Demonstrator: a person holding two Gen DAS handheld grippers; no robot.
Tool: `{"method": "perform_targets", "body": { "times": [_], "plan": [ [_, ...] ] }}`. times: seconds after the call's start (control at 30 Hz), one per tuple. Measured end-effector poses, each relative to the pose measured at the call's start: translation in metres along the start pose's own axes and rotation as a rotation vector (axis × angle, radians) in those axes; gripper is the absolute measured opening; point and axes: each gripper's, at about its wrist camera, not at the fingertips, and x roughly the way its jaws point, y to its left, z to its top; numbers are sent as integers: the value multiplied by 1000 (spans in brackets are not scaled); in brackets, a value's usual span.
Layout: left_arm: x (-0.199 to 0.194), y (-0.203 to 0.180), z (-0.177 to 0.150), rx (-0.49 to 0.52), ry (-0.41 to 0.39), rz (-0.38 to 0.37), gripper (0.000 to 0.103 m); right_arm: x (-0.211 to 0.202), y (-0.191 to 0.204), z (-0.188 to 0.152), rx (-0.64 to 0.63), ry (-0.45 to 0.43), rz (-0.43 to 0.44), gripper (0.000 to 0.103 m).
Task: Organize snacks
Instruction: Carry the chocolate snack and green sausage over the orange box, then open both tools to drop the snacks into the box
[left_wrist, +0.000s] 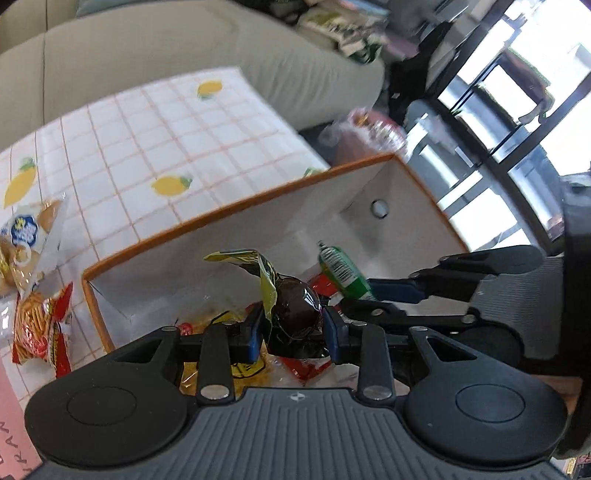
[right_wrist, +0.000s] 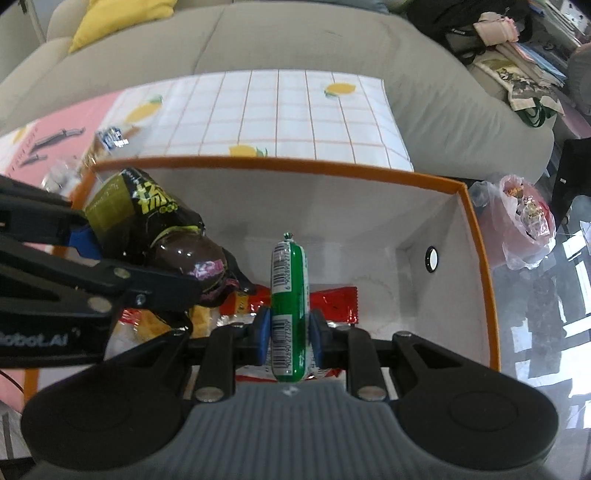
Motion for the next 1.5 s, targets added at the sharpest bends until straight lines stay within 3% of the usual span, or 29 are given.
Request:
{"method": "perform_targets", "body": {
  "times": [0.5,0.77,0.9,1.03,1.2,1.33,1.5],
  "plan": [
    [36,18,4,-51,161,73,38,41,-2,1,-17,128,-13,20],
    [38,21,3,-59,180,78,40,44,4,5,-40,125,-28,21],
    [31,18,2,-33,162,107,50,40,9,5,-68,111,-42,21],
    [19,15,3,-30,140,93,65,33,13,6,-98,92,-60,36],
    [5,7,5,-1,122,123,70,25,16,6,-107,83,-70,46],
    [-11,0,6,5,95,119,72,13,16,4,-101,77,-85,61],
    [-41,-5,2,5,29,115,72,-8,15,2,-75,45,-90,64]
  ]
}}
